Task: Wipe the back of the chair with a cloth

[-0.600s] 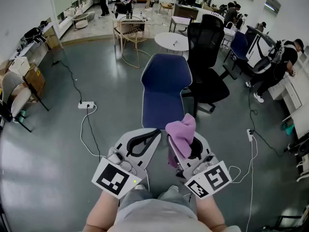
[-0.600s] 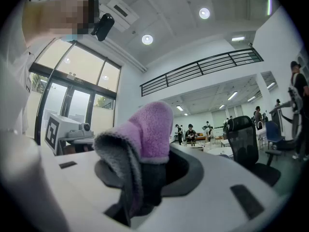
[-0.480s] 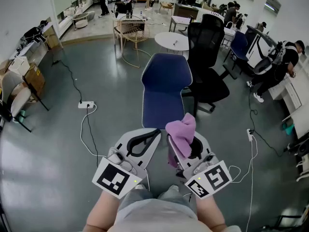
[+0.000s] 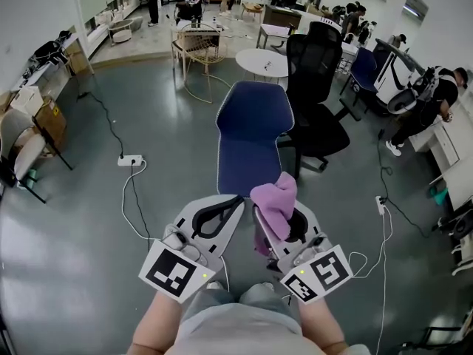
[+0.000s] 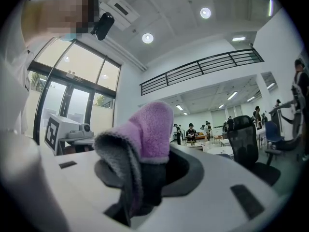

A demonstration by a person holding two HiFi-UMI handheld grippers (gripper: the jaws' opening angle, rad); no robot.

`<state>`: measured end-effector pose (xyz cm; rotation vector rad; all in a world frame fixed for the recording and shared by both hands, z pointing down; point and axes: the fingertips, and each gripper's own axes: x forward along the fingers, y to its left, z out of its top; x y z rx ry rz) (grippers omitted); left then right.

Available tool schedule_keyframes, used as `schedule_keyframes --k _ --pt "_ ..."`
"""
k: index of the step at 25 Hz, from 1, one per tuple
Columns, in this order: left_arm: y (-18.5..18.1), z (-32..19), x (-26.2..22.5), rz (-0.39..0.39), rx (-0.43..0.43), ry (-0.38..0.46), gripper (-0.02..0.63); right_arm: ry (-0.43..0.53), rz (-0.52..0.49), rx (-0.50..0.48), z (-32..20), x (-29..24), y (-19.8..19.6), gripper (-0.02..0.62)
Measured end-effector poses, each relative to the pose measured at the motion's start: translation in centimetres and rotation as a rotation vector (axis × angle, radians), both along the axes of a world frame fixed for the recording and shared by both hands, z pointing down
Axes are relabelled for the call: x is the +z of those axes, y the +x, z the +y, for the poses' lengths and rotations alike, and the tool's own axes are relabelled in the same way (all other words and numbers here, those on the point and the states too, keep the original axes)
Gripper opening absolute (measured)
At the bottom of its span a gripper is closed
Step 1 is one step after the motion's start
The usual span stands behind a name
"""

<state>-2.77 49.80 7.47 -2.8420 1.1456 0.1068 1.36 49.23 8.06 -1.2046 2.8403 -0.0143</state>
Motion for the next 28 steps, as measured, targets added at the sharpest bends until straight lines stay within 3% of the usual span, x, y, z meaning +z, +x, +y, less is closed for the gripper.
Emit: schedule_keyframes --k 4,9,22,28 --pt "0.1 -0.1 0.0 0.011 0.009 -0.007 0.015 -0.018 -0.034 -0.018 0.4 -0.3 0.2 0.150" --pt "0.4 -0.4 0.6 0.030 0.027 -0.019 0.015 0.032 0.053 0.028 0.8 0.0 0.8 0.149" --pt "-0.2 -3.1 1.4 0.046 -0.011 -0.062 0.015 -0.066 -0.034 -0.003 -2.1 1.4 1.1 0.144" --pt "0.3 -5.0 2.0 0.032 -0.013 -0.070 0.015 -0.072 -0.024 -0.018 -4.1 2.2 1.1 0.144"
